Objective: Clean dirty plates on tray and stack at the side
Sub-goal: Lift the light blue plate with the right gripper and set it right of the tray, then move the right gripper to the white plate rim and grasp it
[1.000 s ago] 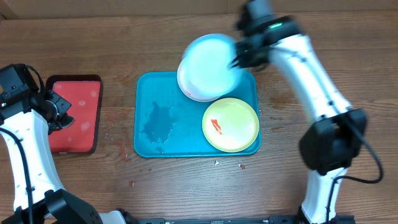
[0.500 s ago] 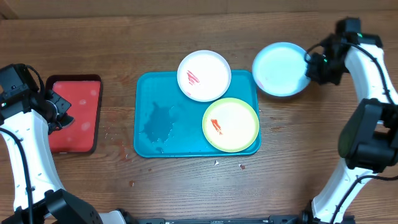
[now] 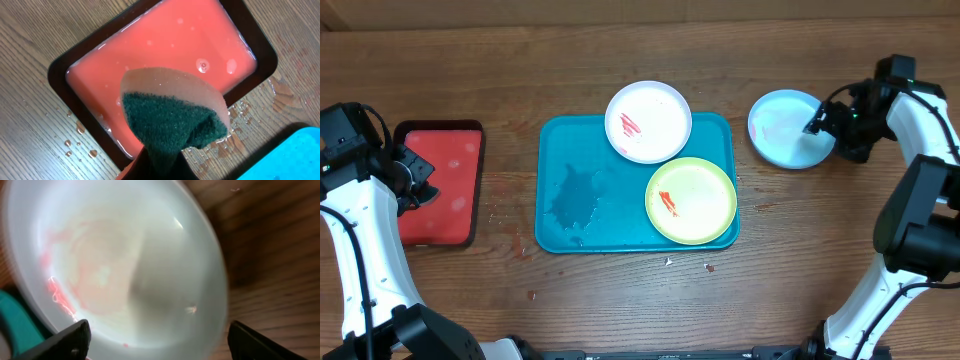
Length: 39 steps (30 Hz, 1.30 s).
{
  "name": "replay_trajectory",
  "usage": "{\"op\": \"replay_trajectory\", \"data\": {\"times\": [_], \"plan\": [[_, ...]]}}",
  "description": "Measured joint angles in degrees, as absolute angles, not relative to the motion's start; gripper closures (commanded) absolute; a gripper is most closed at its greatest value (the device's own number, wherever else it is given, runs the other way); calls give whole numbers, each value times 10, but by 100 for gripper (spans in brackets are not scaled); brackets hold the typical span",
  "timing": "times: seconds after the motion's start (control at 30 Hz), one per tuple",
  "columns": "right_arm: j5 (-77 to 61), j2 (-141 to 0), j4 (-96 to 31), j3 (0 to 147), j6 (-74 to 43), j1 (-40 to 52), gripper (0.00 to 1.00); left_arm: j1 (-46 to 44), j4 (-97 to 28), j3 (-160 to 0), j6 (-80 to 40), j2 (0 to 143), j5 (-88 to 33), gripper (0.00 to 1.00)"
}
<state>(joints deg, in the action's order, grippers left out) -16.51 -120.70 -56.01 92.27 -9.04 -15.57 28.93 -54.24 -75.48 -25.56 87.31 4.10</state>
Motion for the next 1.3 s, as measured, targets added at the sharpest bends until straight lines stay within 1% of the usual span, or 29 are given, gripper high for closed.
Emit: {"op": "replay_trajectory", "data": {"times": [0.2,0.33,0.47,0.53,0.63,0.73,0.8,0.87,0.9,0.97,1.0,1.03,1.2,1.23,1.27,1.3], "plan": [[-189,-1196,-574,986,-90,-113,9,289,-540,-755,-256,873,36,96],[-203,-1174,-519,1011,-65,-59,9,289,-540,-755,-256,873,35,96],[-201,-1173,-460,1016,-40,22,9,289,-536,-755,-256,873,35,96],[-173,-1179,-429,1016,-33,74,9,289,-536,-755,-256,873,34,96],[-92,-1205,-380,1017,-26,145,9,289,-536,-755,-256,873,34,96],[-29,-1238,-356,1017,-21,185,9,289,-536,-755,-256,873,33,96],[-3,-1262,-345,1017,-12,202,14,289,-536,-755,-256,873,32,96],[17,-1282,-339,1017,-3,212,15,289,-536,-755,-256,873,32,96],[23,-1290,-338,1017,3,215,18,289,-536,-755,-256,873,32,96],[30,-1301,-335,1017,18,217,21,289,-536,-755,-256,873,32,96],[32,-1305,-334,1017,28,218,21,289,-536,-755,-256,873,33,96],[32,-1308,-333,1017,38,218,25,289,-536,-755,-256,873,32,96],[32,-1314,-331,1017,76,218,55,289,-536,-755,-256,874,30,96],[33,-1314,-329,1017,77,218,63,289,-536,-755,-256,874,29,96],[33,-1314,-327,1017,86,218,75,289,-536,-755,-256,874,27,96],[32,-1315,-326,1017,87,218,77,289,-536,-755,-256,874,25,96]]}}
